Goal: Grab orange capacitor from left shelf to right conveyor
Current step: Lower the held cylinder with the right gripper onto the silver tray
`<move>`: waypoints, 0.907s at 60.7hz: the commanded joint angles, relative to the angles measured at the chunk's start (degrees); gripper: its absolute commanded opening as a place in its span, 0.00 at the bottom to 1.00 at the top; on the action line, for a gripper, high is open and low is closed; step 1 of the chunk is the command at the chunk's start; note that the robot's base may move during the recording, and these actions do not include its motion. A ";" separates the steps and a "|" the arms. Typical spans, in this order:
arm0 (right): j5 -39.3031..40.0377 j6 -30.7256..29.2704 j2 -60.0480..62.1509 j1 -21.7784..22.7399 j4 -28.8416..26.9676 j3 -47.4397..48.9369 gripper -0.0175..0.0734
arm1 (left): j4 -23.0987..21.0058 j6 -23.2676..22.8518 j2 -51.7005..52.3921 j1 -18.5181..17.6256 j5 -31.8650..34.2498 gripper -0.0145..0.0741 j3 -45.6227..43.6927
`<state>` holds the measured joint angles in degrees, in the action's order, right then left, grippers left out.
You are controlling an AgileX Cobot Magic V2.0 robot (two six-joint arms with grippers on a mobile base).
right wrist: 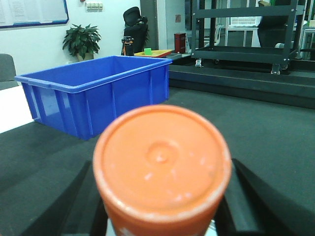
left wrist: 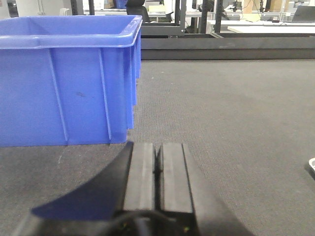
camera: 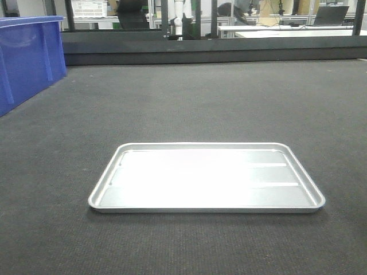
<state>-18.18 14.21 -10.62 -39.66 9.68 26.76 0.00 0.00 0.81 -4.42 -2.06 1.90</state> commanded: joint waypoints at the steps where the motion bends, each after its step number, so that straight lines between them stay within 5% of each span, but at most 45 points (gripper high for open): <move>1: 6.22 -0.32 -0.68 0.01 0.75 1.62 0.24 | 0.00 0.00 -0.58 -0.32 4.71 0.05 -0.45; 13: 11.99 0.76 -4.28 0.01 -0.37 1.62 0.24 | 0.00 0.00 -0.58 -0.32 4.71 0.05 -0.45; 28: 18.18 1.86 -23.53 0.12 -0.75 1.62 0.24 | 0.00 0.00 -0.58 -0.32 4.71 0.05 -0.45; 55: 53.10 1.80 -64.02 0.19 -0.69 1.62 0.24 | 0.00 0.00 -0.58 -0.32 4.71 0.05 -0.45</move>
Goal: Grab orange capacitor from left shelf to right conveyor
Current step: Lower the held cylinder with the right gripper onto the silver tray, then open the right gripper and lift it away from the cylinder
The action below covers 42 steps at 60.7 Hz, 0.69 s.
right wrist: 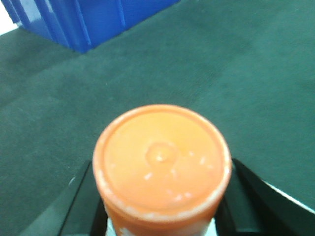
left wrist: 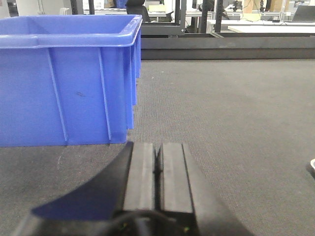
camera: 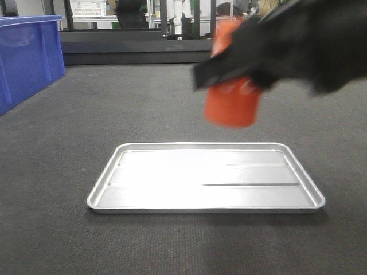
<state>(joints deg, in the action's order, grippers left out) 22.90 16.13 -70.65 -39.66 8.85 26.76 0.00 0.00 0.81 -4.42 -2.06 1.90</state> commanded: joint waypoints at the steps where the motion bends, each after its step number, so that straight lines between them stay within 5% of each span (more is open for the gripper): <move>1: 13.41 -0.12 -5.31 0.19 0.14 1.62 0.24 | 0.00 0.00 -0.58 -0.32 4.71 0.05 -0.45; 12: 20.91 -3.37 -14.41 0.31 -3.21 1.62 0.27 | 0.00 0.00 -0.58 -0.32 4.71 0.05 -0.45; 31: 24.93 -12.75 -19.53 0.31 -11.03 1.62 0.74 | 0.00 0.00 -0.58 -0.32 4.71 0.05 -0.45; 42: 27.77 -12.75 -19.54 0.31 -11.03 1.62 0.88 | -0.31 0.00 -0.58 -0.32 4.71 0.05 -0.45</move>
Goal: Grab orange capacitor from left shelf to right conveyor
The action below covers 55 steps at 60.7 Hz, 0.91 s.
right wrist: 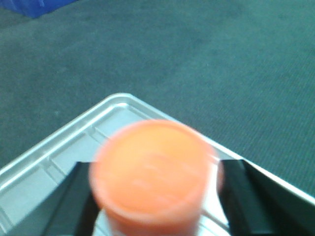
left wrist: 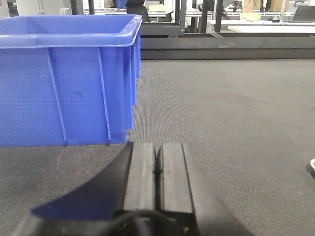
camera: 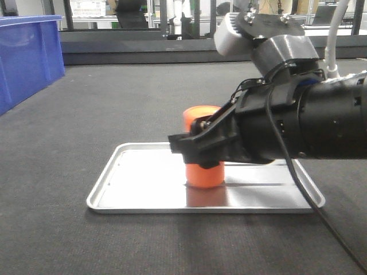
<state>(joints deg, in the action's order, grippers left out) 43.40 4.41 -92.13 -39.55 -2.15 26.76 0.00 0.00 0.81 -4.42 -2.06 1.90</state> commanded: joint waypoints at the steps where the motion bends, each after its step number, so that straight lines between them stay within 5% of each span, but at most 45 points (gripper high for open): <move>1: 7.64 -1.03 1.94 0.20 -0.03 1.62 0.88 | 0.00 0.00 -0.58 -0.32 4.71 0.05 -0.45; 32: 12.82 -0.81 13.02 0.13 -1.14 1.68 0.87 | 0.00 0.00 -0.58 -0.32 4.71 0.05 -0.45; 40: 8.62 -0.81 20.26 0.13 -1.21 1.68 0.67 | 0.00 0.00 -0.58 -0.32 4.71 0.05 -0.45; 49: -0.57 -0.81 28.91 0.13 -1.21 1.68 0.23 | 0.00 0.00 -0.58 -0.32 4.71 0.05 -0.45; 55: -6.12 -0.81 33.90 0.13 -1.21 1.68 0.26 | -0.31 0.00 -0.58 -0.32 4.71 0.05 -0.45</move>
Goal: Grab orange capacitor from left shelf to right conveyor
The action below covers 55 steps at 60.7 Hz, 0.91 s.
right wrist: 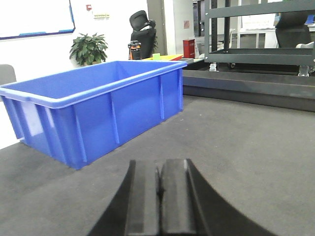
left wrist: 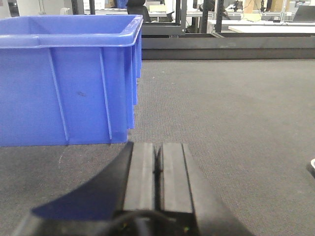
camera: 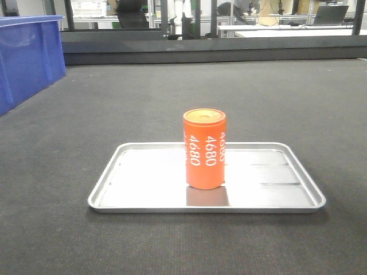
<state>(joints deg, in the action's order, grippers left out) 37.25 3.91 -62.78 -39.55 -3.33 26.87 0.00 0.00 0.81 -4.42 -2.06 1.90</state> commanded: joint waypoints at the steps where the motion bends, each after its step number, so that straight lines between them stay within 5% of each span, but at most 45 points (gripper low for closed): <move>1: -0.73 -0.31 5.21 0.13 -0.03 1.58 0.26 | 0.00 0.00 -0.58 -0.32 4.71 0.05 -0.45; 22: -6.10 -1.31 14.87 5.78 -0.27 1.58 0.25 | 0.00 0.00 -0.58 -0.32 4.71 0.05 -0.45; 38: -10.39 -3.16 16.72 24.47 -0.51 1.58 0.25 | -0.31 0.00 -0.58 -0.32 4.71 0.05 -0.45; 49: -26.47 -4.87 25.92 37.99 -0.40 1.58 0.25 | 0.00 0.00 -0.58 -0.32 4.71 0.05 -0.45; 55: -33.91 -8.21 32.97 41.75 -0.41 1.11 0.25 | 0.00 0.00 -0.58 -0.32 4.71 0.05 -0.45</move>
<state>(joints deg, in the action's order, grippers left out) 4.88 -1.12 -35.05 -0.81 -3.78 26.76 0.00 0.00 0.81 -4.42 -2.06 1.90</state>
